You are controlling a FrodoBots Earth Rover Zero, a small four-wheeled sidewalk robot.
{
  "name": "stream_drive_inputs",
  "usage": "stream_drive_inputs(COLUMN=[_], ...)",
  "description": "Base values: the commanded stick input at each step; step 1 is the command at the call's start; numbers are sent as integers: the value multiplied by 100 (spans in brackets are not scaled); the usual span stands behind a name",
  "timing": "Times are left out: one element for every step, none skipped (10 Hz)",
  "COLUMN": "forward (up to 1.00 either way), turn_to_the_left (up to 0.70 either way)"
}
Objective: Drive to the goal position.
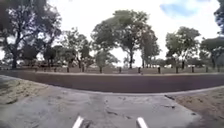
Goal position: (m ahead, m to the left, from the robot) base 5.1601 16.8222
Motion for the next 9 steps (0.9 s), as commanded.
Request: stream_drive_inputs(forward=[60, 60, 60, 60, 60, 60, 60, 60, 60], turn_to_the_left=[0, 0, 0, 0, 0, 0, 0, 0, 0])
